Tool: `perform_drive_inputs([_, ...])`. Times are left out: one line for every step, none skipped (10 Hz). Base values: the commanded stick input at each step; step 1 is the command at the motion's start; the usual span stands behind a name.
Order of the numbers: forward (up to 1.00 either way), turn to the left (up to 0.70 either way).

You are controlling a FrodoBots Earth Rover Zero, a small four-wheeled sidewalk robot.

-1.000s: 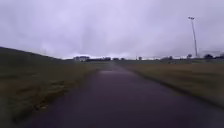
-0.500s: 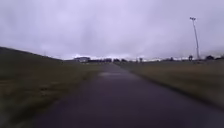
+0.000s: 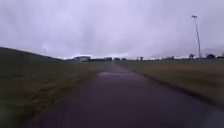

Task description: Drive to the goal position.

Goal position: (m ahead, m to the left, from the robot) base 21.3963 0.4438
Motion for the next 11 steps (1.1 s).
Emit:
perform_drive_inputs([1.0, -0.35])
perform_drive_inputs([1.0, 0.0])
perform_drive_inputs([1.0, 0.0])
perform_drive_inputs([1.0, 0.0])
perform_drive_inputs([1.0, 0.0])
perform_drive_inputs([1.0, 0.0])
perform_drive_inputs([1.0, 0.0])
perform_drive_inputs([1.0, 0.0])
perform_drive_inputs([1.0, 0.0])
perform_drive_inputs([1.0, 0.0])
perform_drive_inputs([1.0, 0.0])
